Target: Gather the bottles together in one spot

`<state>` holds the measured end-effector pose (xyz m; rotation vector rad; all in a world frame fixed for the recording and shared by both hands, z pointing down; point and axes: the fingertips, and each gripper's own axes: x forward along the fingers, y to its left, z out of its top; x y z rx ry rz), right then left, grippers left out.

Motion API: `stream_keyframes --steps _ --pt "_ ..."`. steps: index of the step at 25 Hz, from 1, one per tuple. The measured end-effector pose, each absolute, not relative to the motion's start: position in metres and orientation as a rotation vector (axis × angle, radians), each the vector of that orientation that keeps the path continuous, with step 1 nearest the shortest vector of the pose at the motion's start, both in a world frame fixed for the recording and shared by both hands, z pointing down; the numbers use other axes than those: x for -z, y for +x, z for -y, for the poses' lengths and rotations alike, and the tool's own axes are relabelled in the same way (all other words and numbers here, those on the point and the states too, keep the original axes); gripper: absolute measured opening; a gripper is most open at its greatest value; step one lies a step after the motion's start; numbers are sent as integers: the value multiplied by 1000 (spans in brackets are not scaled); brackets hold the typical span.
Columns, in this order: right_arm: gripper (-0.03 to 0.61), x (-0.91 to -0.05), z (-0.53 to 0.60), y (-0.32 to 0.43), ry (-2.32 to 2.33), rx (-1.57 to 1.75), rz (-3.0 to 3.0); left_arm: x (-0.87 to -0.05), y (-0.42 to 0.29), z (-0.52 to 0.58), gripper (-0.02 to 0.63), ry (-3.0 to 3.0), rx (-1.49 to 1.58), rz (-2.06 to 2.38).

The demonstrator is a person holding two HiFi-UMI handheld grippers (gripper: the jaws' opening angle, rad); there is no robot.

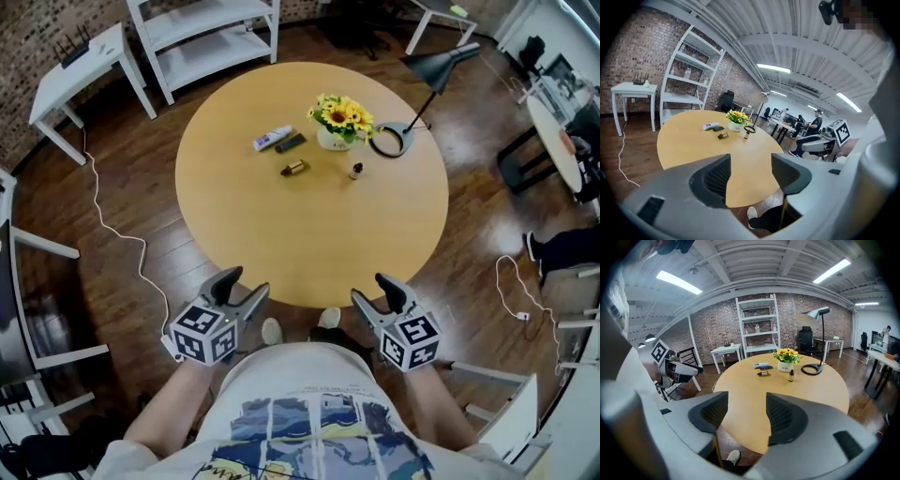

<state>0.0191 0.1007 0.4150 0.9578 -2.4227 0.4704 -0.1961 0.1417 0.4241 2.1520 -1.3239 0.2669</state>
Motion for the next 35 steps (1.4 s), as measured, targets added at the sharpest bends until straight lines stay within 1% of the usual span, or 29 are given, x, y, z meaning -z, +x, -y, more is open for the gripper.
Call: stream_keyframes --steps 9,15,23,30,32,35 --pt "275 -411 -123 8 987 -458 2387 -436 -207 -148 247 2197 -287 1273" --pt "275 -418 -134 19 1011 -501 2372 -464 -206 -113 247 2237 -391 1239" --pt "275 -437 -101 50 1033 -560 2363 -513 -210 -3 247 2163 -519 1259" --pt "275 -449 -53 91 1042 -636 2374 -552 -201 126 247 2084 -673 1283" --pt "275 -458 -45 105 1048 -676 2365 -565 -198 157 249 2055 -668 1290" --pt "275 -469 -33 122 1059 -721 2348 -587 -201 189 249 1950 -585 1320"
